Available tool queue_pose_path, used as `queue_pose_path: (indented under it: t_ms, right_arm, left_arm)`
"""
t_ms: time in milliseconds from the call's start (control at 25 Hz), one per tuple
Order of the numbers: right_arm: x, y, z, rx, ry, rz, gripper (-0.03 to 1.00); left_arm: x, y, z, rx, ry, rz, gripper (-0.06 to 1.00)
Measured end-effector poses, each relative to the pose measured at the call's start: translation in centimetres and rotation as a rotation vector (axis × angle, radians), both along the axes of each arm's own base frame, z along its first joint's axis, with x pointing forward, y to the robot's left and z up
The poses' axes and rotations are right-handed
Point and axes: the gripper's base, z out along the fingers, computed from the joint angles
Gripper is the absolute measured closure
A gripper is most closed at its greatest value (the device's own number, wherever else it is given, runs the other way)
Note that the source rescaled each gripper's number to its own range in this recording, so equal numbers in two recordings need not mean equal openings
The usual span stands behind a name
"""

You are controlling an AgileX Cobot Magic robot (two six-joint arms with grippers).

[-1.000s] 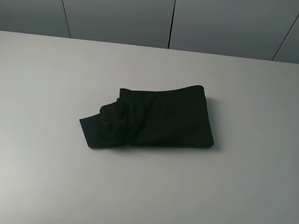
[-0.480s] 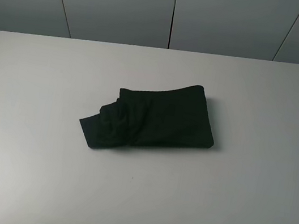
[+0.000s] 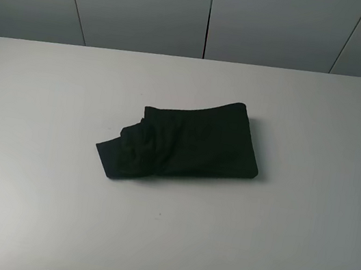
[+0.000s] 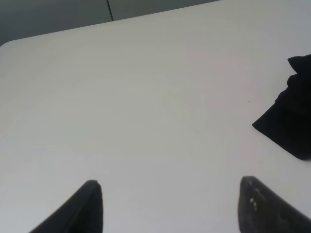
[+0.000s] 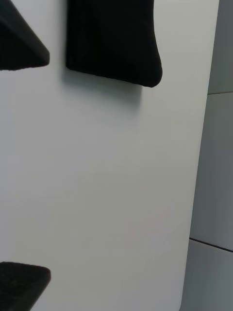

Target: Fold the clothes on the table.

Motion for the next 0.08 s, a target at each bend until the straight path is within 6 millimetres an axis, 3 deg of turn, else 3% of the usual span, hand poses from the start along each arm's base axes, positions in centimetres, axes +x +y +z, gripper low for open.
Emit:
queue_pose_path:
  t_ms: [80]
  right_arm:
    - [0.00, 0.00, 0.00, 0.000, 0.000, 0.000, -0.03]
  left_arm:
    - [0.00, 0.00, 0.00, 0.000, 0.000, 0.000, 0.18]
